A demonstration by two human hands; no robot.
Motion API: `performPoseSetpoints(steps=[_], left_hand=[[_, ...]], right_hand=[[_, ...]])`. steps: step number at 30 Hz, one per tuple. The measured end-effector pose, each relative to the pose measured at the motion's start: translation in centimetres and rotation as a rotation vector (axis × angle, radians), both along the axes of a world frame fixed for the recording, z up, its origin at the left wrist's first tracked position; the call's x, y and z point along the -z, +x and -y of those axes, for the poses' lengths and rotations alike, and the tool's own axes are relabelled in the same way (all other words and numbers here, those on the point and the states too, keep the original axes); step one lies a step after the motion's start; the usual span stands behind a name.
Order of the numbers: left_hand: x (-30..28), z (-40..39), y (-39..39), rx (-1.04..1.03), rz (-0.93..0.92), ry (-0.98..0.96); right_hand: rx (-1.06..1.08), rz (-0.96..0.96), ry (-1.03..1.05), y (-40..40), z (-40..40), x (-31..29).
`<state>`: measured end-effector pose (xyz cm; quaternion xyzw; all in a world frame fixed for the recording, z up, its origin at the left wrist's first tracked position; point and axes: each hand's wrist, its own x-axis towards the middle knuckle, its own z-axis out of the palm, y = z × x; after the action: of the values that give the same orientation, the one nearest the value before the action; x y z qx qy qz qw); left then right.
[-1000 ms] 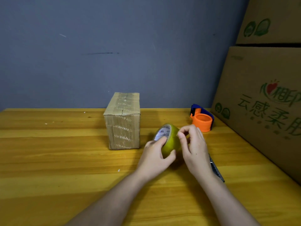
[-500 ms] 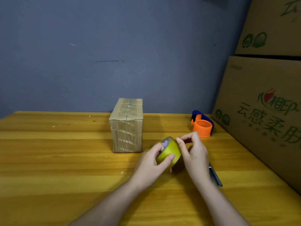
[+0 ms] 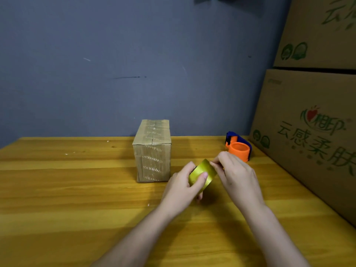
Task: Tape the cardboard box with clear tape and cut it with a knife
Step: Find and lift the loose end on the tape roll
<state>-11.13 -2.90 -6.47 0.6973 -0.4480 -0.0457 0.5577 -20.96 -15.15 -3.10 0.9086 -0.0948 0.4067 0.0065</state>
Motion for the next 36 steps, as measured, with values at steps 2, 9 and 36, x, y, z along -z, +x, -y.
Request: performPoseSetpoints(steps=[2,9,36], left_hand=[[-0.4,-0.1,-0.1,0.026,-0.040,-0.029],[-2.4,-0.6,0.1,-0.062,0.069,0.104],[-3.4,-4.4,-1.6,-0.161,0.303,0.450]], right_hand=[[0.008,-0.026,-0.025,-0.3,-0.3,-0.9],[-0.003,-0.063,-0.034,-1.4,-2.3,-3.8],[0.094,-0.202,-0.007,1.4,0.2,-3.7]])
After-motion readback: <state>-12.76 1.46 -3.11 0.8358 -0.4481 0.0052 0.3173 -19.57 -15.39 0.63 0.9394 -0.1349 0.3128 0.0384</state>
